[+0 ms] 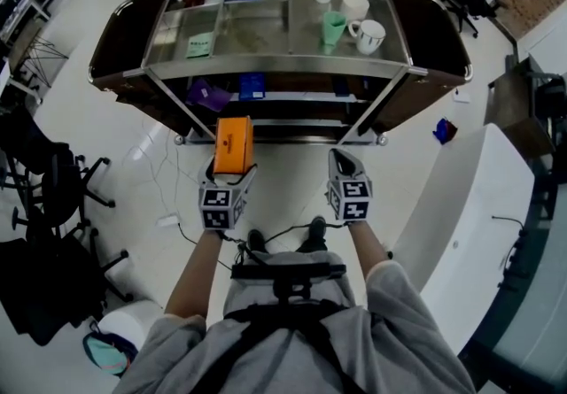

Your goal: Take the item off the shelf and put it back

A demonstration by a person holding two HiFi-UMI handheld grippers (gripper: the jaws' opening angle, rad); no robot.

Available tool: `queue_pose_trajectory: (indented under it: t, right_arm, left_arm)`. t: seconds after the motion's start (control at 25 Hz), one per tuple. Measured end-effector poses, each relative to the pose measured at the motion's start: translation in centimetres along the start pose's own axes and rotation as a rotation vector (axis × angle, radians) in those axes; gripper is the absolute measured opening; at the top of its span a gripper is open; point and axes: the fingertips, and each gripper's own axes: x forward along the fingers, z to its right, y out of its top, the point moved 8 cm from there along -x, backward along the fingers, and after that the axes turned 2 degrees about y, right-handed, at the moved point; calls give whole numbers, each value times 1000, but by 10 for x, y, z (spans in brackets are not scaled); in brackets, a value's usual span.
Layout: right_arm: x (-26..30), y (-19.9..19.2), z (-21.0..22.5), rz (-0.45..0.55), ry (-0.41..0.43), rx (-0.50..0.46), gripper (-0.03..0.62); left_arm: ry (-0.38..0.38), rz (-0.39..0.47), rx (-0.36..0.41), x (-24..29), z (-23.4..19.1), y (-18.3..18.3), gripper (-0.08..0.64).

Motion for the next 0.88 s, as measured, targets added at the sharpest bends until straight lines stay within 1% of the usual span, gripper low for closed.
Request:
queue_pose_trajectory:
  t: [0.36, 0.56, 0.72, 0.88]
  right_arm:
    - [26, 14, 2, 1, 44, 1, 9]
    - [46, 17, 8, -8, 68, 0, 9]
    - [67, 15, 17, -18, 78, 0, 9]
    - [91, 12, 26, -20, 84, -18, 9]
  left_arm:
    - [-46, 8, 65, 71, 26, 25, 462]
    - [-66, 5, 81, 115, 41, 32, 462]
    - [-67, 5, 98, 153, 49, 34, 462]
    - [-63, 13, 98, 193, 52, 36, 462]
